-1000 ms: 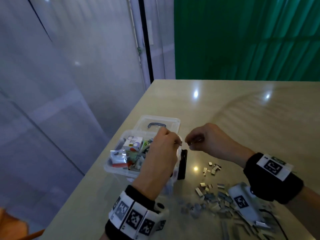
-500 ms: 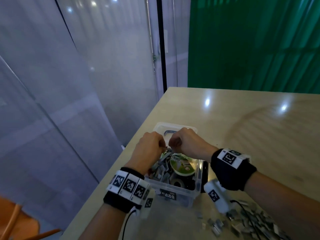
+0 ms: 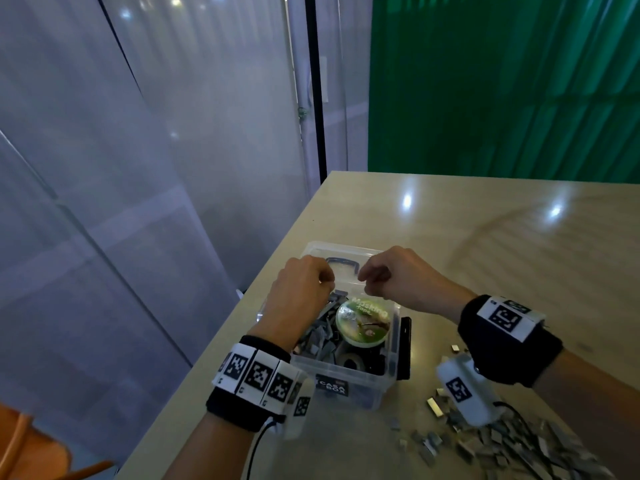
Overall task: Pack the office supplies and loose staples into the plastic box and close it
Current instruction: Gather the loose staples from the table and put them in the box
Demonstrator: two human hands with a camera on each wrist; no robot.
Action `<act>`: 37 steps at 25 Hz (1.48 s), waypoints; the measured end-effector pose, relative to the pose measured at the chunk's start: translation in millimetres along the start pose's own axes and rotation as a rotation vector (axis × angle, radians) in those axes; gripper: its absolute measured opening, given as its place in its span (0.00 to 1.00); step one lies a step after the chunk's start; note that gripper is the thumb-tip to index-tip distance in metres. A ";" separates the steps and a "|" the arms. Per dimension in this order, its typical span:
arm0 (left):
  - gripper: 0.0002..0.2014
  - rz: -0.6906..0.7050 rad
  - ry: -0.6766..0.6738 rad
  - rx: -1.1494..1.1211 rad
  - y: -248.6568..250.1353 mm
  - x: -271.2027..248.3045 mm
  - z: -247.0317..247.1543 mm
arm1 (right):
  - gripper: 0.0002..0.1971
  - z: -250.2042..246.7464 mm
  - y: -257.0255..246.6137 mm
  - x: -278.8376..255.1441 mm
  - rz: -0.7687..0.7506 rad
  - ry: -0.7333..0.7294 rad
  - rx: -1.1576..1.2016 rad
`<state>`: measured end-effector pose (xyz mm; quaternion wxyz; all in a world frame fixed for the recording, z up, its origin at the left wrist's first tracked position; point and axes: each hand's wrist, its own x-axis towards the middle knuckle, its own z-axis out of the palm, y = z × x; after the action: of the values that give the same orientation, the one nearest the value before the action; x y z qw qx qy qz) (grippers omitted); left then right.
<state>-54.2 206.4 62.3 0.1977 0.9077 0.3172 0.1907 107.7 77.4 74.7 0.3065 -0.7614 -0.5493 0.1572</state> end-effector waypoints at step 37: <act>0.19 0.012 -0.532 -0.055 105.9 -97.3 174.9 | 0.21 -16.7 145.3 -154.8 0.199 -0.574 -0.278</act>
<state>10.6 25.1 -56.8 0.2976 0.9221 0.2433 -0.0449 171.1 -102.2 -20.5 0.0157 -0.7706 -0.5521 0.3179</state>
